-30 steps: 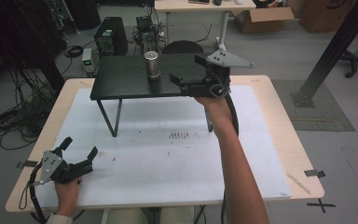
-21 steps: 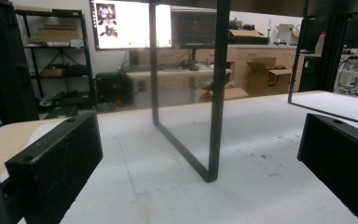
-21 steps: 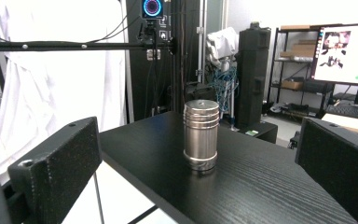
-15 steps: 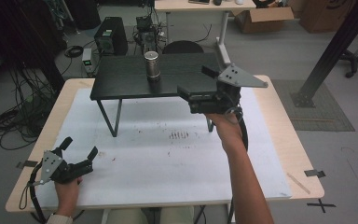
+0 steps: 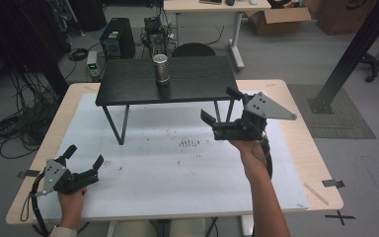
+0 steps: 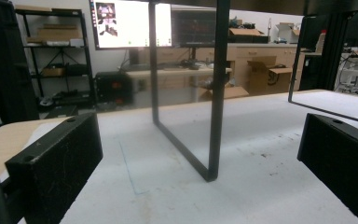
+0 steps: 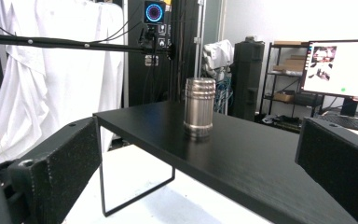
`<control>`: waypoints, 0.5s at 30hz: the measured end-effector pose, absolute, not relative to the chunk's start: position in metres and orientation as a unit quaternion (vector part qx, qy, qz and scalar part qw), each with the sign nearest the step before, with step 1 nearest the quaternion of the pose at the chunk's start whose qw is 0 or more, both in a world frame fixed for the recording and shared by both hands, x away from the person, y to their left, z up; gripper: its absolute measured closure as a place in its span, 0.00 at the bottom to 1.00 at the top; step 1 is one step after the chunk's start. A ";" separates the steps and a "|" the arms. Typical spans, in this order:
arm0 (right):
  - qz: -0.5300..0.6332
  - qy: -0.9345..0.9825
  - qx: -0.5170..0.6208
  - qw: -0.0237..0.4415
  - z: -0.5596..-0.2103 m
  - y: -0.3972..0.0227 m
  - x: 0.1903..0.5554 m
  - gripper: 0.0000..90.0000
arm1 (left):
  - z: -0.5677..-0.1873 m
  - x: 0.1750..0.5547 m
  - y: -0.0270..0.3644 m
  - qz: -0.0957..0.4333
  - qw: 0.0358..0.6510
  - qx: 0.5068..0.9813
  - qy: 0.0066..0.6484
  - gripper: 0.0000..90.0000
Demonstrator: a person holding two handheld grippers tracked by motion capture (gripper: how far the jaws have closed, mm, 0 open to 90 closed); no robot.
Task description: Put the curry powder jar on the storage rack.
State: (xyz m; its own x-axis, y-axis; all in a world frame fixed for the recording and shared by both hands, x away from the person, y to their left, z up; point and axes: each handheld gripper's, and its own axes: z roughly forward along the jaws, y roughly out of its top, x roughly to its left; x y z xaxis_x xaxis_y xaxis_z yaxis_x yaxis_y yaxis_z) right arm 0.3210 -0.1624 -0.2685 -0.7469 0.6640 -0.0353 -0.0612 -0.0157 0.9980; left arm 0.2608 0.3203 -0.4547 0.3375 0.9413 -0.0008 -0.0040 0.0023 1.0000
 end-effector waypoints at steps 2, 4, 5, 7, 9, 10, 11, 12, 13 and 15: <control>0.676 0.644 0.232 0.273 -0.275 -0.166 0.318 0.00 | -0.455 0.261 0.320 0.408 0.579 0.577 0.406 0.00; 0.678 0.641 0.231 0.277 -0.278 -0.168 0.317 0.00 | -0.455 0.261 0.320 0.408 0.579 0.577 0.406 0.00; 0.681 0.636 0.228 0.282 -0.284 -0.172 0.314 0.00 | -0.455 0.261 0.320 0.408 0.579 0.578 0.406 0.00; 0.684 0.632 0.227 0.284 -0.290 -0.174 0.312 0.00 | -0.455 0.261 0.320 0.407 0.579 0.578 0.407 0.00; 0.687 0.629 0.229 0.282 -0.294 -0.177 0.311 0.00 | -0.455 0.261 0.320 0.407 0.579 0.578 0.406 0.00; 0.687 0.629 0.229 0.282 -0.294 -0.177 0.311 0.00 | -0.455 0.261 0.320 0.407 0.579 0.578 0.406 0.00; 0.688 0.629 0.227 0.281 -0.298 -0.178 0.309 0.00 | -0.455 0.261 0.320 0.407 0.578 0.578 0.407 0.00; 0.688 0.628 0.227 0.283 -0.300 -0.179 0.307 0.00 | -0.455 0.261 0.320 0.407 0.578 0.578 0.407 0.00; 0.690 0.627 0.226 0.283 -0.302 -0.180 0.306 0.00 | -0.455 0.261 0.320 0.407 0.578 0.578 0.407 0.00; 0.691 0.625 0.226 0.283 -0.305 -0.181 0.305 0.00 | -0.455 0.261 0.320 0.407 0.578 0.578 0.407 0.00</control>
